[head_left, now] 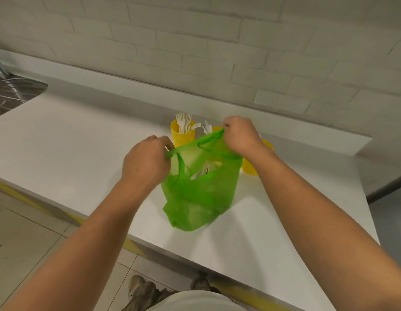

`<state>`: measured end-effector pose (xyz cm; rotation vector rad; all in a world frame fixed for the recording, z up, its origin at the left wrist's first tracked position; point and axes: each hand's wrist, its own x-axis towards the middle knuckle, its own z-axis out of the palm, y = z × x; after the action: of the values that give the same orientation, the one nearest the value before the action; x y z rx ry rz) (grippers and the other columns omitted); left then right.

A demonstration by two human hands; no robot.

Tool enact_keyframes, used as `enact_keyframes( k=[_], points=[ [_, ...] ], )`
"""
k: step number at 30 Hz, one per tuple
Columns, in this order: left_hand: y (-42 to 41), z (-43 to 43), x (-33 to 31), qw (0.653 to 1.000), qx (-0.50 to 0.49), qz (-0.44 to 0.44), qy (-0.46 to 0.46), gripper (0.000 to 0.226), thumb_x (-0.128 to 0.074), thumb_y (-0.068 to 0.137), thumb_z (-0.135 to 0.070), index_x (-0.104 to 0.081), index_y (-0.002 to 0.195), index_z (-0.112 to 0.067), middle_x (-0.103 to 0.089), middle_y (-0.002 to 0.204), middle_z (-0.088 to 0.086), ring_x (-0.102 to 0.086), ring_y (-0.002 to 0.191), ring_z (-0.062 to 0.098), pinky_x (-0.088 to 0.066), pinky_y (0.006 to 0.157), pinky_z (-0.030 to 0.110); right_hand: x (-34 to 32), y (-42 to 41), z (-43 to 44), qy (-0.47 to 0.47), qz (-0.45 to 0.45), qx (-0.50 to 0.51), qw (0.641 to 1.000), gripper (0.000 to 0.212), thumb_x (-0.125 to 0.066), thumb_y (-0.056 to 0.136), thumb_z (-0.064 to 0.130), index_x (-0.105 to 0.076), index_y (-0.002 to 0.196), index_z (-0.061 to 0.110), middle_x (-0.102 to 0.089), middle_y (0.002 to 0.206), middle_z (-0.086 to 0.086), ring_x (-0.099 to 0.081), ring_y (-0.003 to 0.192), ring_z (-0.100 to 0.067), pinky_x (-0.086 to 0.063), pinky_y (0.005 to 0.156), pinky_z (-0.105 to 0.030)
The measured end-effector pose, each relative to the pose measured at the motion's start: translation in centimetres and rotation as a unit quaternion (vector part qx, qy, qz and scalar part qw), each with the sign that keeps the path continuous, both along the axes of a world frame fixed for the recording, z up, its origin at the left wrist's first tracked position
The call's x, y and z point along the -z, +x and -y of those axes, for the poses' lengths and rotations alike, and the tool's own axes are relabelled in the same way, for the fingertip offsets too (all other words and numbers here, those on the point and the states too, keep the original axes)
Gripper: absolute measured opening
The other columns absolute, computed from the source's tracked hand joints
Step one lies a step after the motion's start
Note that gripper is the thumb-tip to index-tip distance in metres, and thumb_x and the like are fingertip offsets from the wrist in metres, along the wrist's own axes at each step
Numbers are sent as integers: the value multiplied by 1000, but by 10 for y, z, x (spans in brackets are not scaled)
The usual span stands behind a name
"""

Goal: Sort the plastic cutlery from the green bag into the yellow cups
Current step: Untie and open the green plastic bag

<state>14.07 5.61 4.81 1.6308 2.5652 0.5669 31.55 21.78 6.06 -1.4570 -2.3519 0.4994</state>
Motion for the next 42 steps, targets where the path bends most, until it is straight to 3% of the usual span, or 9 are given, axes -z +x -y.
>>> enact_keyframes(
  k=[8,11,16,23,27,30,35,38,42],
  points=[
    [-42,-1,-52,980,-68,93,164,23,-67,83,-11,-73,101,-25,-71,93,-5,-64,82,20,-52,81,32,-1,-11,-1,-122,-216,80,965,31,-46,92,12,-48,61,12,-43,58,-2,-46,70,-24,-31,60,-30],
    [-58,-7,-57,954,-96,196,208,19,-67,85,-11,-74,98,-23,-74,91,1,-72,78,23,-59,80,33,-9,-12,7,-175,-228,104,952,41,-50,92,47,-59,69,14,-59,71,-6,-56,74,-27,-36,62,-34],
    [-67,-15,-57,744,-108,614,239,13,-58,99,-2,-69,96,-7,-67,86,15,-71,60,20,-64,62,35,-4,-18,18,-192,-14,-12,981,65,-65,69,78,-70,89,16,-70,86,0,-66,82,-20,-54,75,-34],
    [-94,-14,-51,603,-125,775,140,17,-48,105,-7,-64,100,-7,-71,90,14,-75,70,24,-64,65,37,-2,-23,12,-115,135,53,983,29,-55,86,11,-61,114,6,-64,111,-15,-67,100,-38,-56,75,-40],
    [-100,-13,-65,562,-93,811,134,15,-59,85,10,-60,93,-2,-68,60,18,-72,52,28,-58,46,38,0,-19,6,-269,-130,105,948,19,-56,87,-8,-68,97,3,-65,92,-22,-68,78,-33,-60,66,-46],
    [-122,-15,-64,517,-78,838,156,45,-68,43,12,-62,86,-1,-68,69,14,-72,56,27,-60,49,41,5,-19,10,-426,-419,118,793,29,-44,95,-16,-68,102,-2,-73,83,-18,-73,66,-26,-63,60,-37],
    [-158,-21,-55,636,-20,764,106,15,-57,94,-5,-62,92,-19,-60,72,0,-65,59,15,-59,58,27,28,-33,27,-499,-544,173,652,25,-43,98,-4,-68,101,0,-76,78,-14,-75,64,-24,-64,60,-40],
    [-175,-22,-53,745,56,661,65,37,-58,92,5,-70,89,-30,-63,67,-1,-60,52,13,-50,49,20,36,-47,37,-511,-559,176,629,27,-47,94,3,-73,100,0,-77,80,-16,-76,68,-27,-63,64,-44],
    [-193,-24,-53,767,54,638,25,39,-61,93,1,-79,70,-25,-71,70,-3,-66,56,9,-50,50,19,39,-54,36,-511,-568,192,616,27,-56,84,14,-75,99,3,-77,94,-19,-77,79,-32,-64,71,-45]
  ],
)
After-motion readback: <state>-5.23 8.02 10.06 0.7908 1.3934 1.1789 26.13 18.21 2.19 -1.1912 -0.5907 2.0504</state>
